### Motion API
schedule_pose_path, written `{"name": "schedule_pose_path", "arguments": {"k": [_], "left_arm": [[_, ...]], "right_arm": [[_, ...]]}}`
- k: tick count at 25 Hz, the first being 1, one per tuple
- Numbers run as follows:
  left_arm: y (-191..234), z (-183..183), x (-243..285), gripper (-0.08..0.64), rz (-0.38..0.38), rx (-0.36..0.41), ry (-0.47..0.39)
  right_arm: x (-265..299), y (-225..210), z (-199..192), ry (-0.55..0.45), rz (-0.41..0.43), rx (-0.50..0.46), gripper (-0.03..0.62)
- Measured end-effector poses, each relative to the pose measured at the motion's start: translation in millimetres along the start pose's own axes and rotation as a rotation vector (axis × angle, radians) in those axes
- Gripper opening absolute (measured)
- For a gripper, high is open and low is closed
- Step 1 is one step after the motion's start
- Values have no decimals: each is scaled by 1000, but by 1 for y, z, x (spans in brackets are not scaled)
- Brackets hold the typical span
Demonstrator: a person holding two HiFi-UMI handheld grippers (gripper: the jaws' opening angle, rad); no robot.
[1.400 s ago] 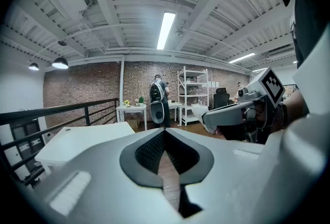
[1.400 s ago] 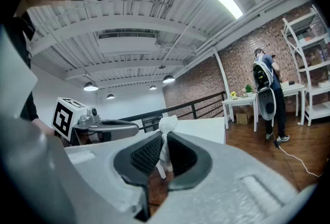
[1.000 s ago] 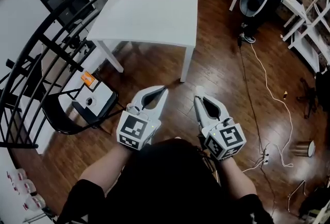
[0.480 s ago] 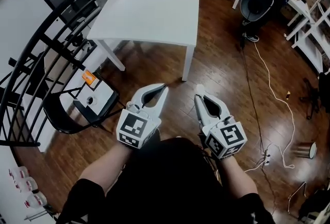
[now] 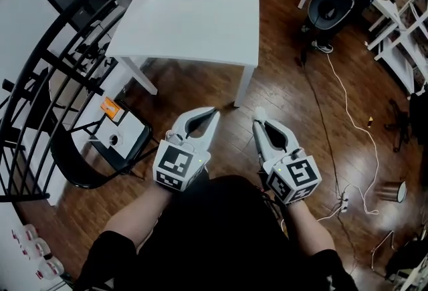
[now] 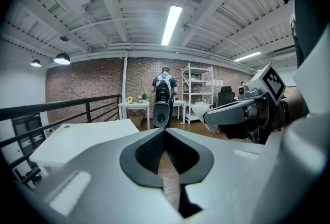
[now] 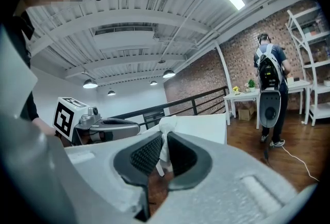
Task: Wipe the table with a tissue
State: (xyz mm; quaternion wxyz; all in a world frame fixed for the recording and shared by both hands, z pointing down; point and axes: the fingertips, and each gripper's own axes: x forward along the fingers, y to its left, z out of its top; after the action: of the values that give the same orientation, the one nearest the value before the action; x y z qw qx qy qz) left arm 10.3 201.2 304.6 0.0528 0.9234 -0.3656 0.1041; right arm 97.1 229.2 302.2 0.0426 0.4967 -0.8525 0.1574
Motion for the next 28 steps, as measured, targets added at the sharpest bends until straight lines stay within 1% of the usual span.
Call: {"name": "schedule_pose_path", "arguments": {"k": [4, 10, 16, 22, 28], "left_arm": [[31, -1, 10, 12, -24, -14, 6], [77, 0, 26, 12, -65, -11, 14], [119, -4, 36, 12, -101, -18, 26], [143, -5, 44, 12, -137, -6, 36], [161, -4, 45, 12, -131, -16, 33]], "right_arm": [[33, -1, 7, 13, -24, -2, 17], [78, -5, 20, 32, -68, -4, 17], [122, -6, 23, 67, -114, -2, 17], [151, -12, 27, 100, -157, -14, 17], [171, -21, 29, 122, -175, -21, 17]]}}
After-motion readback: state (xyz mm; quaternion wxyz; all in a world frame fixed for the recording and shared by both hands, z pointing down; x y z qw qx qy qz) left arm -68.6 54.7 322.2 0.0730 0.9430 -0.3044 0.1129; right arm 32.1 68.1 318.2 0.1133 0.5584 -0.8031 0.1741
